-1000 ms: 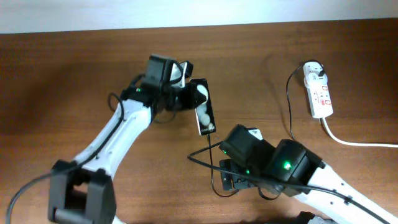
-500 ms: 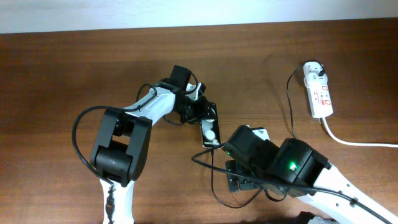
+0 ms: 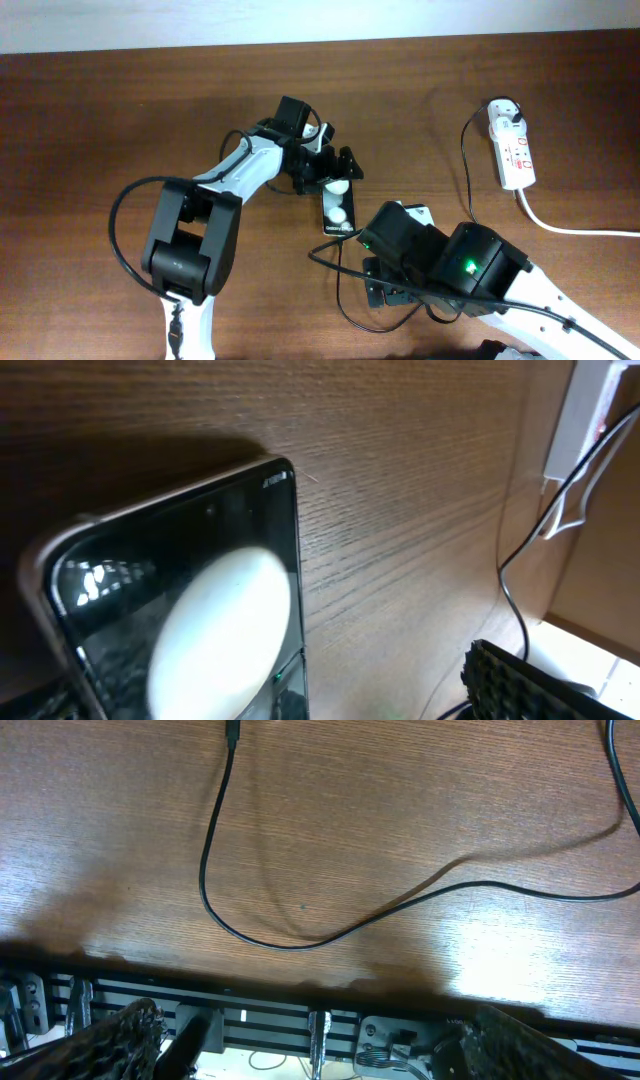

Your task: Plug charger to phone and switch on socket

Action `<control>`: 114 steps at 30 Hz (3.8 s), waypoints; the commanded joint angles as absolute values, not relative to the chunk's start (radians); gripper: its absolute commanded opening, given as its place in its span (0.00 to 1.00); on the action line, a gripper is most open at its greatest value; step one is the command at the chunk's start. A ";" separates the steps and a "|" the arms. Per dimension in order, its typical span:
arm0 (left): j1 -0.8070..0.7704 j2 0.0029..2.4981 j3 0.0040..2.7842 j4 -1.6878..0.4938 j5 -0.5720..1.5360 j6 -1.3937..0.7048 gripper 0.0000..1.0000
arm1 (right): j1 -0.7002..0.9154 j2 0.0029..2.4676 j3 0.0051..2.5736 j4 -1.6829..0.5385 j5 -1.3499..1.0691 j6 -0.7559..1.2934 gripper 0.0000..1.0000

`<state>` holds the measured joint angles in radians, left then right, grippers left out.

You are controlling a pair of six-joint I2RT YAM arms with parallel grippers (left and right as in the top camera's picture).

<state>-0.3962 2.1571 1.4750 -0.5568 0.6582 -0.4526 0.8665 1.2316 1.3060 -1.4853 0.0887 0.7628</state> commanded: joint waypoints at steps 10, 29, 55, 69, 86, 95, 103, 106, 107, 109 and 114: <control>-0.199 2.073 1.773 -0.944 0.350 -0.234 0.99 | 0.863 1.224 1.323 -1.485 0.102 0.764 0.99; -0.017 1.254 1.862 -1.688 0.107 -0.204 0.99 | 0.863 1.224 1.323 -1.477 0.102 0.764 0.99; -0.017 0.202 2.083 -1.688 0.107 -0.204 0.99 | 0.863 1.224 1.323 -1.368 0.102 0.764 0.99; -0.016 0.010 2.145 -1.680 0.080 -0.203 0.99 | 0.863 1.224 1.323 -1.367 0.102 0.764 0.99; -0.017 0.010 0.821 -0.872 -0.128 -0.212 0.99 | 0.863 1.224 1.323 -1.331 0.102 0.764 0.99; -0.017 0.010 0.081 -0.097 -0.093 -0.211 0.99 | 0.863 1.224 1.323 -1.331 0.102 0.764 0.99; -0.017 0.013 0.009 -0.083 0.006 -0.081 0.99 | 0.863 1.224 1.323 -1.328 0.102 0.764 0.99; -0.017 0.013 0.009 -0.083 0.004 -0.081 0.99 | 0.863 1.224 1.323 -1.327 0.102 0.764 0.99; -0.017 0.013 0.009 -0.083 0.004 -0.081 0.99 | 0.863 1.224 1.323 -1.327 0.103 0.764 1.00; -0.017 0.013 0.009 -0.083 0.004 -0.081 0.99 | 0.863 1.224 1.323 -1.327 0.102 0.764 0.84; -0.017 0.013 0.009 -0.083 0.004 -0.081 0.99 | 0.863 1.224 1.323 -1.330 0.101 0.764 0.78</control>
<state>-0.0181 0.0174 0.0132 -0.0784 -0.0105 -0.0967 0.8665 1.2312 1.3117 -1.3300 0.0891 0.7628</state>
